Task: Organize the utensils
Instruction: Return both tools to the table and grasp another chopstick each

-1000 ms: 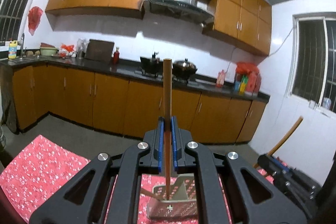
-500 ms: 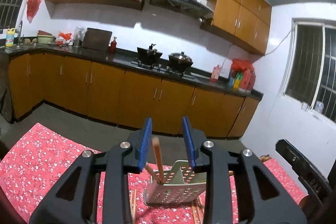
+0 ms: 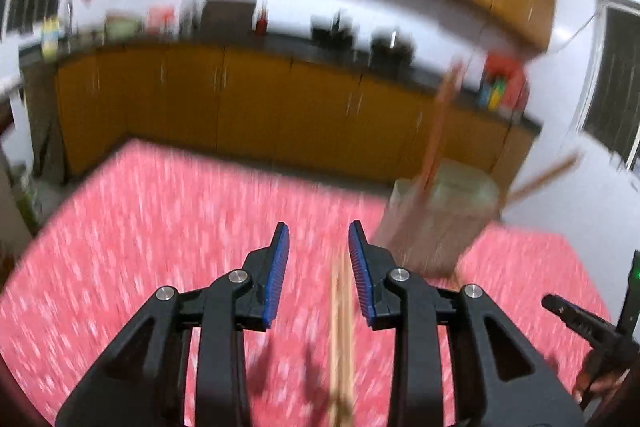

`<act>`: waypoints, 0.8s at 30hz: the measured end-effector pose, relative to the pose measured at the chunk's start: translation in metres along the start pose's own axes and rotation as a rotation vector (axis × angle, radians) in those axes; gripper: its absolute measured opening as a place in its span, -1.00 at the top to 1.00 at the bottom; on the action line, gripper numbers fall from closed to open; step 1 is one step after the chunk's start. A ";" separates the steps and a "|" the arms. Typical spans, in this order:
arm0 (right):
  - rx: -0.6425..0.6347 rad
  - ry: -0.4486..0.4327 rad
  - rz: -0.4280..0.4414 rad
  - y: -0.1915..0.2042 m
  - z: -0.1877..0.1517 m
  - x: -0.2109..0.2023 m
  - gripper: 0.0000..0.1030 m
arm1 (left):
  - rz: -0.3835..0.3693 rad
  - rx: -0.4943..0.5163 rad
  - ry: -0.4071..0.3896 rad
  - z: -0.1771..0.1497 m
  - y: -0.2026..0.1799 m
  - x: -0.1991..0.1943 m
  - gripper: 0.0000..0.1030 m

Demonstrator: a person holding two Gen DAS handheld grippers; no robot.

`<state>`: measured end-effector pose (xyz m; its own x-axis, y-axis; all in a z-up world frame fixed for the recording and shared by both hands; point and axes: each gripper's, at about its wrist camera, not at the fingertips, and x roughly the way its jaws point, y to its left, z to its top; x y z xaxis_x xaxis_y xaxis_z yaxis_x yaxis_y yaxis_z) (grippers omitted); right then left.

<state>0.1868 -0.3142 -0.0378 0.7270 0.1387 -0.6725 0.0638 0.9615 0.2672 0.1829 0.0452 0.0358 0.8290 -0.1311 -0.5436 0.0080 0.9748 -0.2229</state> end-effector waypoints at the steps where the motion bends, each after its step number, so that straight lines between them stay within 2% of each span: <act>1: -0.006 0.025 0.011 0.004 -0.007 0.006 0.51 | 0.005 -0.003 0.057 -0.014 0.005 0.011 0.38; 4: -0.066 0.085 0.031 0.020 -0.029 0.023 0.51 | -0.002 -0.004 0.141 -0.036 0.010 0.027 0.38; 7: -0.131 0.122 0.007 0.033 -0.042 0.036 0.51 | -0.020 0.001 0.195 -0.053 0.014 0.037 0.38; 10: -0.158 0.166 -0.040 0.036 -0.048 0.052 0.83 | -0.043 0.009 0.231 -0.066 0.011 0.042 0.38; 13: -0.169 0.137 -0.098 0.030 -0.048 0.050 0.84 | -0.066 0.023 0.263 -0.074 0.007 0.050 0.43; 16: -0.120 0.123 -0.145 0.014 -0.045 0.050 0.85 | -0.076 0.037 0.288 -0.081 0.001 0.054 0.53; 21: -0.100 0.118 -0.148 0.003 -0.043 0.045 0.85 | -0.075 0.077 0.321 -0.090 -0.006 0.063 0.71; 24: -0.106 0.115 -0.143 0.005 -0.045 0.044 0.85 | -0.068 0.109 0.329 -0.092 -0.011 0.066 0.73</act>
<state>0.1886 -0.2929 -0.0969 0.6326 0.0197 -0.7742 0.0837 0.9921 0.0936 0.1863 0.0087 -0.0723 0.6000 -0.2302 -0.7662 0.1314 0.9731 -0.1894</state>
